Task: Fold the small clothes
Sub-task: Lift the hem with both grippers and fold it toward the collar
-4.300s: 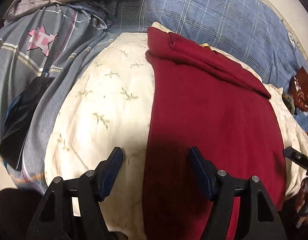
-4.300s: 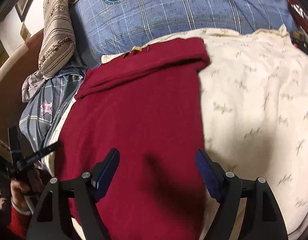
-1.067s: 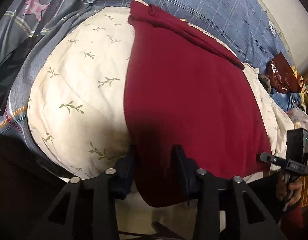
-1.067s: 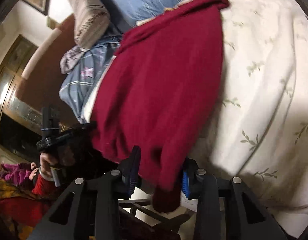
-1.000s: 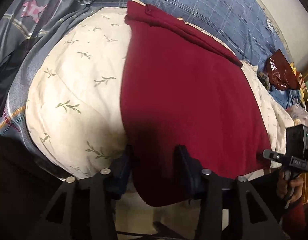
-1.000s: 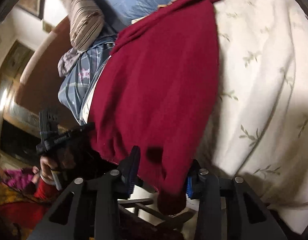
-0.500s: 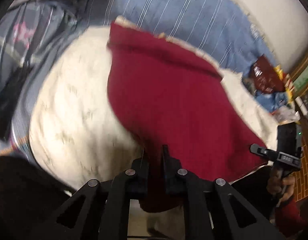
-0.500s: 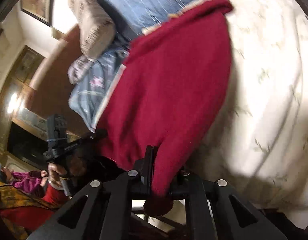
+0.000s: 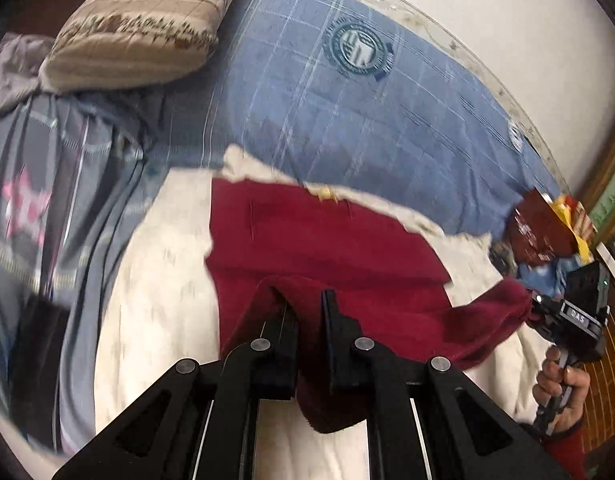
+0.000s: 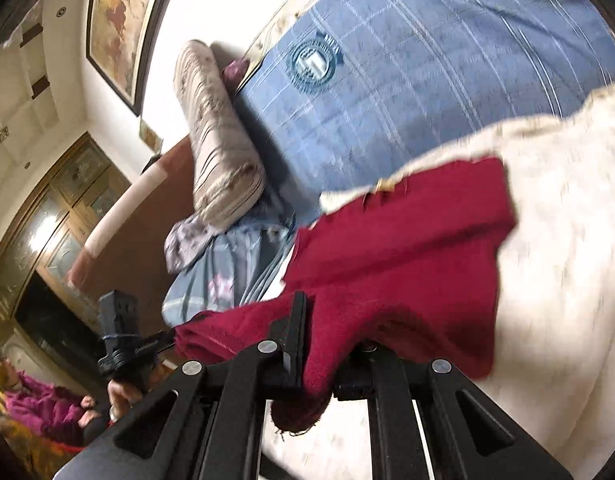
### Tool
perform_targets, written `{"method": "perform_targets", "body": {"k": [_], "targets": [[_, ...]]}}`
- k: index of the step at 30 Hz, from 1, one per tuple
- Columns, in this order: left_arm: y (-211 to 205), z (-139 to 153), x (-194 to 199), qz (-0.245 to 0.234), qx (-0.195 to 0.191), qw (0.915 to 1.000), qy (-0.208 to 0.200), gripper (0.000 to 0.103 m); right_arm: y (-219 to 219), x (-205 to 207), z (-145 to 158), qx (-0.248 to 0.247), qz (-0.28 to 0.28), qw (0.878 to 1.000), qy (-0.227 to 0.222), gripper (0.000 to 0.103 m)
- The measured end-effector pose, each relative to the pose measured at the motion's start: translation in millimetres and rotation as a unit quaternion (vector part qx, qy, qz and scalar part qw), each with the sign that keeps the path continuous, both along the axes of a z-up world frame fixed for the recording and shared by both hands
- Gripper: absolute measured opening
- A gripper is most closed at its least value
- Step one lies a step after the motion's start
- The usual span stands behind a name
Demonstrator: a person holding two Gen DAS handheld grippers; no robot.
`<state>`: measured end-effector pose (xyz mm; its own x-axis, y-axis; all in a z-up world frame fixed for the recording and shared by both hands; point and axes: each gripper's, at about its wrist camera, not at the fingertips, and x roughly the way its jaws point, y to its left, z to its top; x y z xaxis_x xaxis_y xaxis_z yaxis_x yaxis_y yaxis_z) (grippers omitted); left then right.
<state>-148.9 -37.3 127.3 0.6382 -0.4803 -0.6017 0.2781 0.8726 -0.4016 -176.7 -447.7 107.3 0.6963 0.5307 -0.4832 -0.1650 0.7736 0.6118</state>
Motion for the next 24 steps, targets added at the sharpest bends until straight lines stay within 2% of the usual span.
{"method": "perform_targets", "body": {"k": [4, 10, 13, 14, 15, 16, 17, 18, 19, 22, 24], "targets": [[-20.5, -9.8, 64.8, 0.029, -0.006, 0.9995, 0.013, 0.009, -13.6, 57.0, 1.2, -0.017, -0.027, 0.999, 0.003, 0.008], [-52.7, -44.0, 150.6, 0.043, 0.009, 0.9980, 0.047, 0.010, -34.8, 142.4, -25.3, -0.021, -0.047, 0.998, 0.032, 0.008], [-58.1, -67.6, 182.8, 0.045, 0.004, 0.9973, 0.058, 0.021, -44.9, 181.9, -56.1, -0.020, -0.064, 0.995, 0.071, 0.012], [-56.4, -71.6, 192.6, 0.044, -0.002, 0.9972, 0.060, 0.032, -48.6, 192.6, -66.9, -0.022, -0.073, 0.993, 0.090, 0.014], [-54.3, -75.4, 198.3, 0.048, -0.006, 0.9970, 0.060, 0.049, -53.3, 202.6, -79.5, -0.022, -0.079, 0.990, 0.112, 0.023], [-50.9, -76.6, 201.1, 0.062, -0.005, 0.9965, 0.056, 0.060, -56.9, 208.3, -86.6, -0.021, -0.082, 0.989, 0.125, 0.034], [-46.2, -76.6, 206.1, 0.074, -0.006, 0.9960, 0.049, 0.071, -60.4, 210.7, -89.4, -0.022, -0.085, 0.988, 0.129, 0.041], [-42.4, -74.5, 206.9, 0.081, -0.010, 0.9958, 0.042, 0.071, -65.2, 208.1, -85.7, -0.022, -0.090, 0.989, 0.117, 0.050], [-38.9, -72.1, 207.6, 0.085, -0.016, 0.9956, 0.036, 0.071, -68.3, 203.3, -80.2, -0.018, -0.093, 0.990, 0.103, 0.055], [-35.1, -71.3, 206.0, 0.092, -0.025, 0.9949, 0.032, 0.071, -70.9, 180.8, -59.7, -0.017, -0.101, 0.993, 0.060, 0.057], [-39.9, -74.1, 204.4, 0.089, -0.019, 0.9953, 0.033, 0.071, -53.0, 174.7, -52.9, -0.040, -0.064, 0.996, 0.046, 0.057]]}}
